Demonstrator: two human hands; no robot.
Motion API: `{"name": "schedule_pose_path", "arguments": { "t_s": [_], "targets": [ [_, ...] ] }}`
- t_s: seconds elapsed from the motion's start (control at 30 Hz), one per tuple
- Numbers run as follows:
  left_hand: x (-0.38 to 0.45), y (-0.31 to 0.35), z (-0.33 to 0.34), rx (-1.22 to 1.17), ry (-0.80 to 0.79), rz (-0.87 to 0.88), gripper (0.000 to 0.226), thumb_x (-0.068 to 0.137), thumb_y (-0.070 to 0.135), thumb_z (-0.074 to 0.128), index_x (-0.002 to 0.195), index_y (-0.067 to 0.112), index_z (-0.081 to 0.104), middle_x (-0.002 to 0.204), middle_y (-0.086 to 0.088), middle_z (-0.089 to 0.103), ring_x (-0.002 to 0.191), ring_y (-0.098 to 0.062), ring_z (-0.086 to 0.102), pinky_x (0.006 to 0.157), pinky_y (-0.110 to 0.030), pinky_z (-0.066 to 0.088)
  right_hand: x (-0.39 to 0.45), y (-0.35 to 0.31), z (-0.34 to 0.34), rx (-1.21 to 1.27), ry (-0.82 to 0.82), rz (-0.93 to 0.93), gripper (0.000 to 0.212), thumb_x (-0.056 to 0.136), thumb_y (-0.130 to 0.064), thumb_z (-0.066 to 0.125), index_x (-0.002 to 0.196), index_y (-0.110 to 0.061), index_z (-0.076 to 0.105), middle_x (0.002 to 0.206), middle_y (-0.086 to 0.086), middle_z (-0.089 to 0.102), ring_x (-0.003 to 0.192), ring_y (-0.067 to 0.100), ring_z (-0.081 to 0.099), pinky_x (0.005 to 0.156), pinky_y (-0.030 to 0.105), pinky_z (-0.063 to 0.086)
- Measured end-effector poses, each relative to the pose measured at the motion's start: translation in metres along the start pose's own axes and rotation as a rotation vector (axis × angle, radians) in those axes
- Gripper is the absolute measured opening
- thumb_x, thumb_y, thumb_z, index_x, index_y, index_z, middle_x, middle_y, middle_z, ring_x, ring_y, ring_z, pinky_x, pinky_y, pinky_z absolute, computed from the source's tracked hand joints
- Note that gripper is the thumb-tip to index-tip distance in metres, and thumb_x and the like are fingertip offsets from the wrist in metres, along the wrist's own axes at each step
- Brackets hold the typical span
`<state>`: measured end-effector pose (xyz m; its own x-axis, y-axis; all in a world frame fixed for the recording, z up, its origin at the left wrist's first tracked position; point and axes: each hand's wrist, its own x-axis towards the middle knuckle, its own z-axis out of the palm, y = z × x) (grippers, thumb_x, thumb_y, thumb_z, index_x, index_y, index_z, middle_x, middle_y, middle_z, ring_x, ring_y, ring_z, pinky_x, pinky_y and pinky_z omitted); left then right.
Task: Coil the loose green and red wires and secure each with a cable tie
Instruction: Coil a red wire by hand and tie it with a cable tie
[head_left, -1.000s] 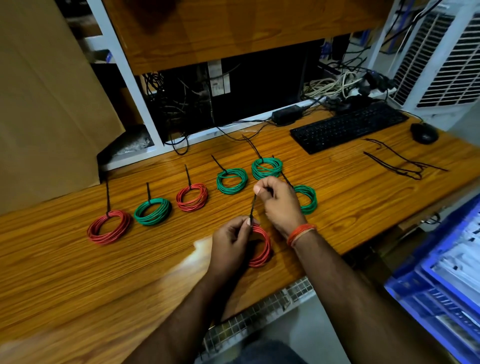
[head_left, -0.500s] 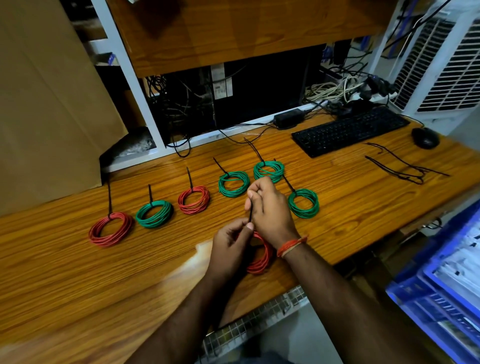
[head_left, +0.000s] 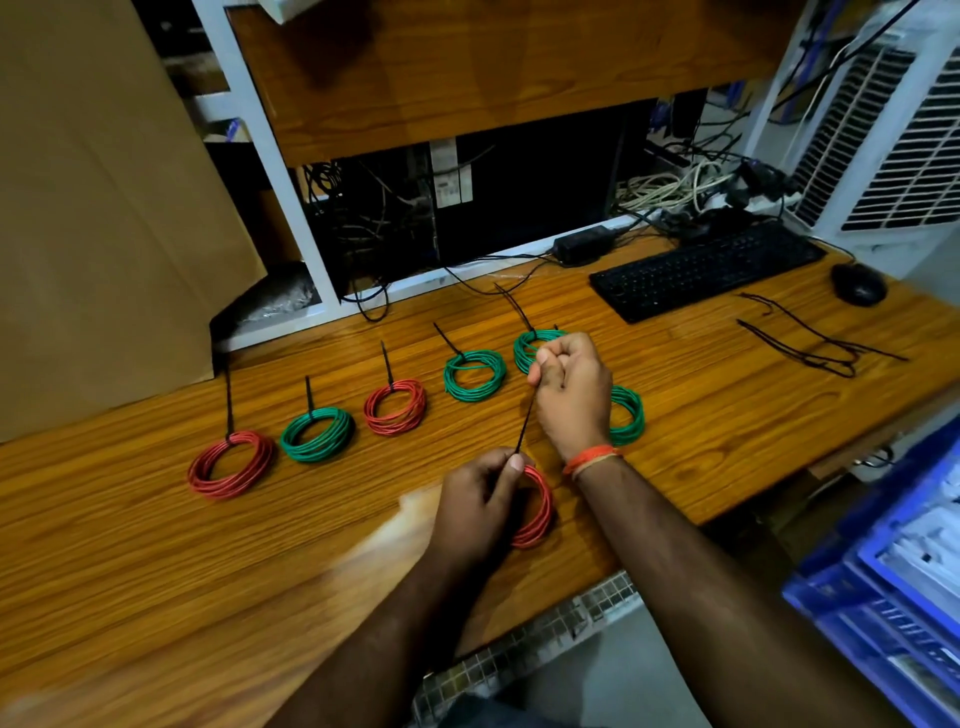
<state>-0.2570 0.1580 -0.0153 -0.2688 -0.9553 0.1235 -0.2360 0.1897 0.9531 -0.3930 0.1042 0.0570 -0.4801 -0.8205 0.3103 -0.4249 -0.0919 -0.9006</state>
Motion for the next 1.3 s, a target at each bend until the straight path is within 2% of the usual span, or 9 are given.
{"name": "schedule_pose_path", "arguments": {
  "t_s": [0.1,0.17,0.23,0.33,0.5,0.67,0.87,1.07,1.3],
  "targets": [
    [0.003,-0.004,-0.001,0.027,0.05,-0.031,0.026,0.106,0.029,0.054,0.086,0.023,0.069,0.078,0.006,0.067,0.076,-0.007,0.062,0.071,-0.032,0.047,0.0,0.001,0.0,0.026,-0.069,0.001,0.008,0.103,-0.011,0.054,0.097,-0.015,0.056,0.073,-0.006,0.069,0.069,0.01,0.065,0.069,0.028,0.052],
    [0.009,-0.009,0.0,0.006,0.081,-0.084,0.026,0.107,0.033,0.052,0.088,0.024,0.068,0.076,0.009,0.066,0.074,-0.008,0.061,0.071,-0.035,0.048,0.004,0.001,-0.009,-0.003,-0.16,0.022,0.002,0.104,-0.017,0.056,0.104,-0.015,0.057,0.077,-0.008,0.071,0.07,0.007,0.066,0.069,0.026,0.052],
    [0.018,-0.011,0.002,-0.05,0.107,-0.139,0.029,0.106,0.037,0.05,0.088,0.021,0.065,0.073,0.008,0.063,0.068,-0.013,0.059,0.066,-0.041,0.049,0.002,0.004,-0.021,-0.046,-0.209,0.031,0.013,0.103,-0.026,0.06,0.112,-0.017,0.057,0.081,-0.012,0.068,0.074,0.001,0.063,0.067,0.02,0.049],
    [0.039,-0.009,0.004,0.104,0.094,-0.099,0.029,0.108,0.026,0.046,0.082,0.019,0.058,0.072,0.005,0.064,0.063,-0.012,0.058,0.063,-0.036,0.043,-0.013,0.013,-0.036,-0.079,-0.195,0.054,0.007,0.099,-0.023,0.065,0.104,-0.018,0.065,0.085,-0.013,0.065,0.076,-0.004,0.058,0.067,0.013,0.045],
    [0.062,0.002,0.01,0.489,0.033,-0.09,0.016,0.108,0.028,0.043,0.101,0.02,0.054,0.092,0.001,0.065,0.084,-0.021,0.06,0.069,-0.034,0.035,-0.038,0.027,-0.05,-0.099,-0.17,0.149,0.007,0.094,-0.009,0.068,0.094,-0.015,0.071,0.084,-0.007,0.068,0.074,0.001,0.06,0.063,0.008,0.045],
    [0.06,-0.013,-0.002,0.67,-0.02,-0.001,0.037,0.104,0.043,0.03,0.113,0.019,0.057,0.109,-0.005,0.061,0.104,-0.026,0.053,0.092,-0.039,0.039,-0.047,0.033,-0.061,-0.122,-0.134,0.192,0.012,0.093,-0.006,0.068,0.089,-0.017,0.069,0.083,-0.007,0.069,0.076,-0.002,0.06,0.062,0.005,0.043],
    [0.029,-0.007,-0.047,0.652,0.025,0.079,0.038,0.104,0.043,0.036,0.117,0.018,0.061,0.11,0.0,0.057,0.105,-0.021,0.052,0.092,-0.033,0.039,-0.067,0.016,-0.032,-0.185,-0.197,-0.061,0.015,0.09,-0.008,0.07,0.09,-0.022,0.067,0.091,-0.005,0.065,0.084,0.005,0.06,0.07,0.023,0.05],
    [-0.046,0.011,-0.143,0.884,0.249,-0.001,0.041,0.102,0.044,0.04,0.127,0.019,0.06,0.13,-0.002,0.053,0.116,-0.022,0.048,0.096,-0.037,0.045,-0.112,-0.031,0.056,-0.202,-0.494,-0.309,0.016,0.089,-0.017,0.061,0.103,-0.018,0.067,0.102,0.0,0.064,0.099,0.021,0.059,0.084,0.038,0.051],
    [-0.182,0.01,-0.282,1.149,0.558,-0.265,0.053,0.101,0.047,0.042,0.145,0.019,0.05,0.155,-0.005,0.041,0.144,-0.031,0.034,0.11,-0.052,0.041,-0.227,-0.122,0.174,-0.242,-0.779,-0.646,0.055,0.09,-0.031,0.052,0.143,-0.018,0.055,0.153,0.008,0.046,0.141,0.03,0.039,0.118,0.045,0.036]
  ]
}}
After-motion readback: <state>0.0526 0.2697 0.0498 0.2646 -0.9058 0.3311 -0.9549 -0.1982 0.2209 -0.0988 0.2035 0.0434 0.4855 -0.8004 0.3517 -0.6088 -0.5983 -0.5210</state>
